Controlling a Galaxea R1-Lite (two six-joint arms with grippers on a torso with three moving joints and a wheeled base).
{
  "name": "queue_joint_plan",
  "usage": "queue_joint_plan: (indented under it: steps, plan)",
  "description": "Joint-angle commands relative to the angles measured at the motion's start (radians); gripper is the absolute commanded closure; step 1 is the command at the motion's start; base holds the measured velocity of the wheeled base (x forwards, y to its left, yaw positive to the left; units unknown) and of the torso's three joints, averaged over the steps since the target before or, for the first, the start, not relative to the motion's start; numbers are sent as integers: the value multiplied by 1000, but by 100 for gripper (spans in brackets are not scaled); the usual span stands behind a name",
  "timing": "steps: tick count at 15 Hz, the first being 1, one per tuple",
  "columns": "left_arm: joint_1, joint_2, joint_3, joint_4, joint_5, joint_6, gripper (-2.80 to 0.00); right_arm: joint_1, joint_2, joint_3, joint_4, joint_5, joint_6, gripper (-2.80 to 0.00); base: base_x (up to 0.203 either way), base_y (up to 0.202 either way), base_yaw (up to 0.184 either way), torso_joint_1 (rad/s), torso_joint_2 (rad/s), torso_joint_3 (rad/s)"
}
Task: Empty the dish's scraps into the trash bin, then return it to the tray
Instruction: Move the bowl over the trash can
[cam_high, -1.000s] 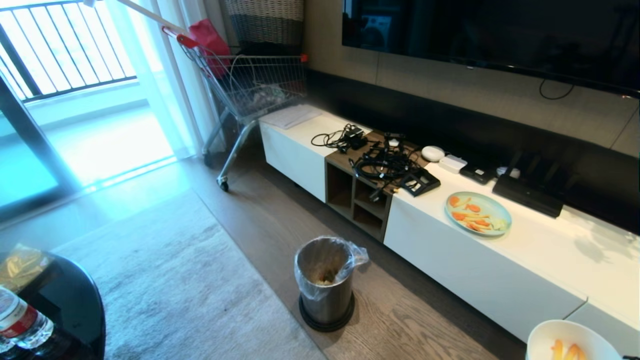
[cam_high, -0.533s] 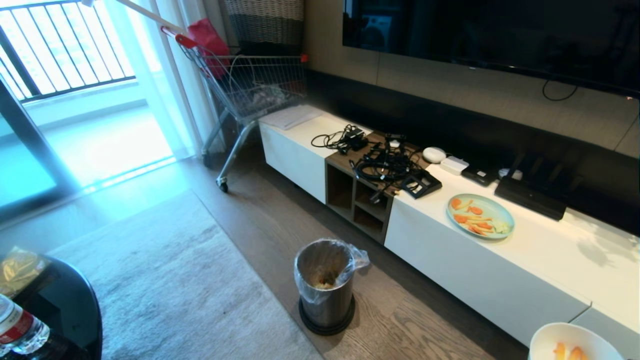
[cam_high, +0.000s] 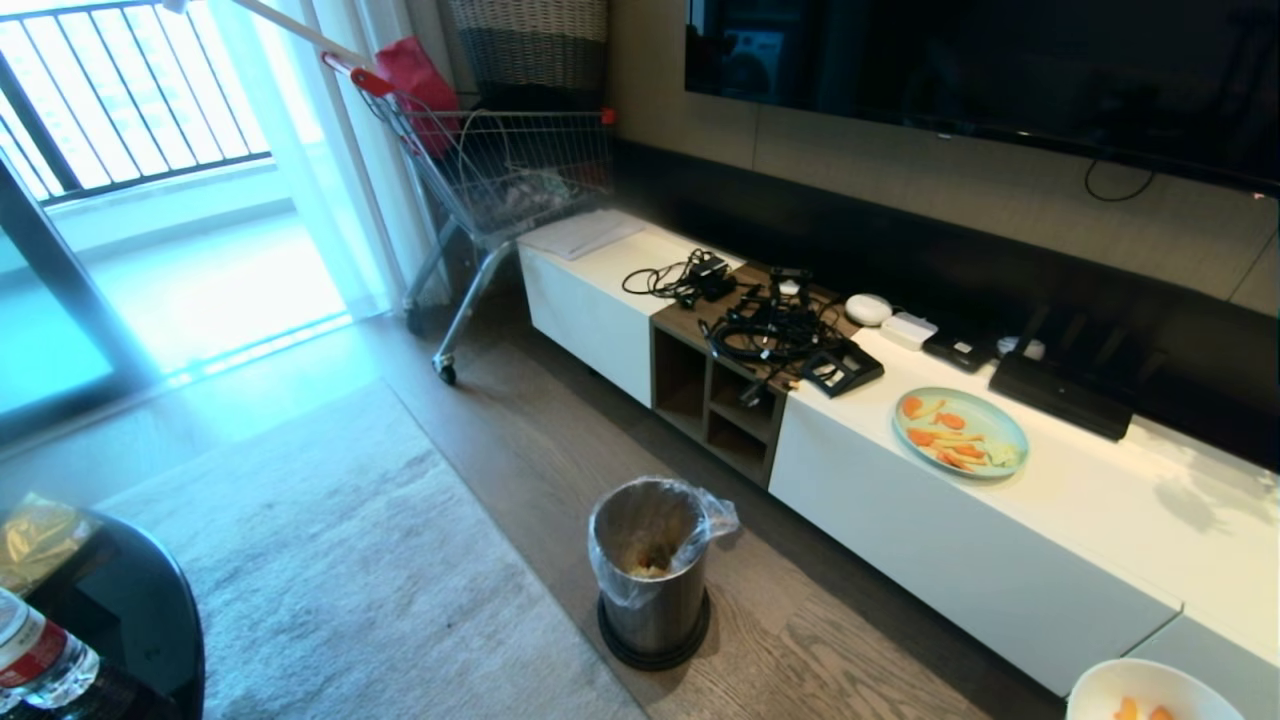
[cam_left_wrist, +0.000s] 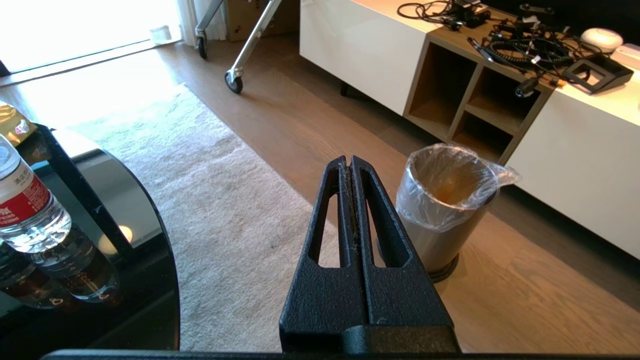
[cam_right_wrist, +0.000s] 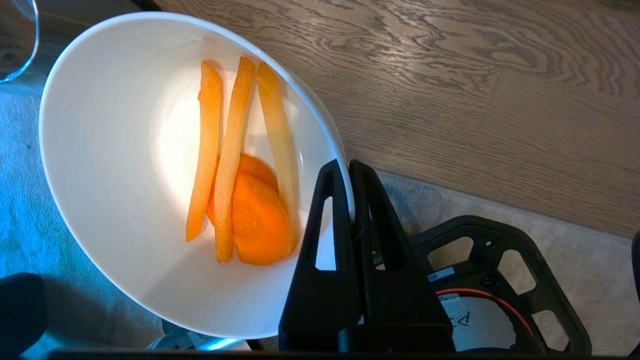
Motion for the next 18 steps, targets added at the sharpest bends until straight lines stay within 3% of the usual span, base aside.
queue_joint_plan:
  steps: [1,9,15,18]
  plan:
    - [0,0,-1,-1,0,-1,0,0,-2,0,1,-1,3,0,0,0,0,0,0,0]
    - [0,0,0,-1,0,-4,0,1,8,-13,-13,0,4,0,0,0,0,0,4,-90]
    - [0,0,0,-1,0,-4,0,4,103,-162,-18,0,-24,0,0,0,0,2,1,-194]
    - [0,0,0,-1,0,-3,0,9,155,-196,-91,0,-45,0,0,0,0,4,1,-202]
